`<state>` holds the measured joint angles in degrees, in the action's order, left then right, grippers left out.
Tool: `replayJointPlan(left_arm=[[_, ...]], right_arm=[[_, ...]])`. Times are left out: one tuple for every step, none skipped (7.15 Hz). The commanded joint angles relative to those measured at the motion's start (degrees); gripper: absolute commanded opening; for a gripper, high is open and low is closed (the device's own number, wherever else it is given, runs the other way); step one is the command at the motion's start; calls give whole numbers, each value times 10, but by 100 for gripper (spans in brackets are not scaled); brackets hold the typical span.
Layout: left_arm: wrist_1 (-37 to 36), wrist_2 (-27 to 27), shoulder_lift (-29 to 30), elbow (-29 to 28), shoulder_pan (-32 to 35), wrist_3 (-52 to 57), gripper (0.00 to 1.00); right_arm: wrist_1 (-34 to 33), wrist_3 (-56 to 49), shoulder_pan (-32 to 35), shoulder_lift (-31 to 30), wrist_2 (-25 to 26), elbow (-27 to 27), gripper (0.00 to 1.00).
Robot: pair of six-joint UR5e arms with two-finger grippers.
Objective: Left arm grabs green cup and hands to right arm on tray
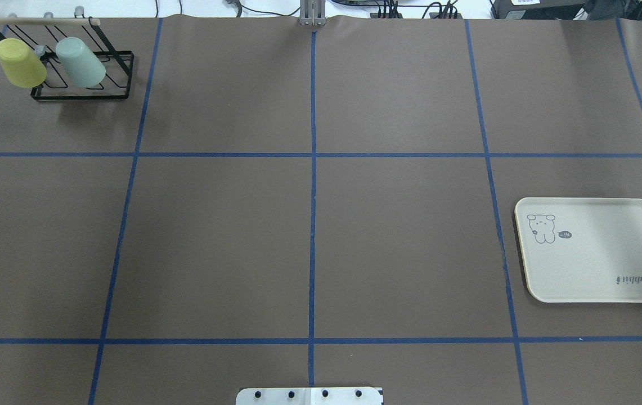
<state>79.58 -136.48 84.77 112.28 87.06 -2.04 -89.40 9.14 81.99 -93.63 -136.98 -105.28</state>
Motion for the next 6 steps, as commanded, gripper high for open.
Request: replayJointPlan(left_arm=[[32, -1, -6, 9, 0, -55, 100], [33, -3, -5, 11, 0, -54, 100], [33, -38, -6, 11, -1, -55, 100], [32, -54, -5, 11, -1, -58, 100], [33, -54, -5, 11, -2, -59, 100], [39, -53, -3, 10, -2, -59, 100]], right_arm=[[2, 5, -22, 2, -3, -3, 100], [2, 5, -22, 0, -4, -3, 100], [2, 5, -22, 1, -2, -4, 100], [6, -3, -22, 0, 0, -5, 100], [49, -3, -22, -9, 3, 1, 100], [75, -3, -22, -17, 0, 6, 100]])
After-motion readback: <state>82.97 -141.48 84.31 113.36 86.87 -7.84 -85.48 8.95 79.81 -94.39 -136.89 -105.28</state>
